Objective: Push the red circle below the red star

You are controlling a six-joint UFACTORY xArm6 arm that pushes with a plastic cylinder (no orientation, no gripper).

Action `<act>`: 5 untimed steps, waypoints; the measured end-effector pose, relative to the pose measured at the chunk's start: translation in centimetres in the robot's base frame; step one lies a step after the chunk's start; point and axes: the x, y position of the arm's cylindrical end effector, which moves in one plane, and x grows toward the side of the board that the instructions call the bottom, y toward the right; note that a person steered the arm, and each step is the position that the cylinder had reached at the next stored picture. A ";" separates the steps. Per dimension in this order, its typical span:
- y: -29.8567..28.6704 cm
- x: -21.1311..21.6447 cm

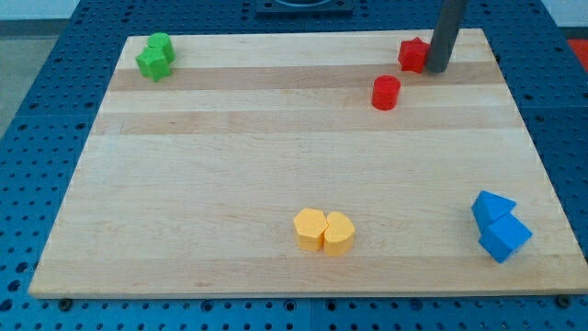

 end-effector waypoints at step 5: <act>-1.9 6.9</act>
